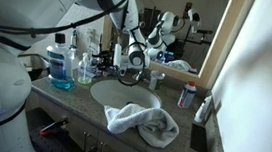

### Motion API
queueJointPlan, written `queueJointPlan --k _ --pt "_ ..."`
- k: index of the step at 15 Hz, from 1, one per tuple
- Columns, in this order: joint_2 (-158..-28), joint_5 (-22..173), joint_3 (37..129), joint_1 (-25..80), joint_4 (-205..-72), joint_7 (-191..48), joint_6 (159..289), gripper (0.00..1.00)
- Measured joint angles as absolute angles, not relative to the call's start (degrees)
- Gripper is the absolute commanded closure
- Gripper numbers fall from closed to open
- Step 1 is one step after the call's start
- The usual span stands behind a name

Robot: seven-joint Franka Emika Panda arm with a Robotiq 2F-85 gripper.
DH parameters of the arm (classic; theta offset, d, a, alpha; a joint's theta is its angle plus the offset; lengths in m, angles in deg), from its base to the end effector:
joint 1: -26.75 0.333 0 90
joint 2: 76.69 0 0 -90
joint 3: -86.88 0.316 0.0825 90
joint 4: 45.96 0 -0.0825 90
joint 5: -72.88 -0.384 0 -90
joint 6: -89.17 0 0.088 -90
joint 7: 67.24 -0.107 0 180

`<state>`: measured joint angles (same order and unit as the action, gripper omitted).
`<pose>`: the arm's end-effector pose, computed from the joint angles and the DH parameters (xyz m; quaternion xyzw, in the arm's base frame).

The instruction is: Move the white object near the white tube to the left

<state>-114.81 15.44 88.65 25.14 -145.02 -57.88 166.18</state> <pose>0.5749 0.1046 0.2166 -0.7630 0.0764 0.4004 0.5017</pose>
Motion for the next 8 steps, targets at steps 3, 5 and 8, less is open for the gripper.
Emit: queueJointPlan --k 3,5,8 --pt "-114.8 15.4 88.6 25.1 -145.0 -57.9 166.2 0.00" --pt "-114.8 15.4 88.6 25.1 -145.0 -57.9 166.2 0.00" --pt "-114.8 15.6 88.6 25.1 -145.0 -57.9 166.1 0.00"
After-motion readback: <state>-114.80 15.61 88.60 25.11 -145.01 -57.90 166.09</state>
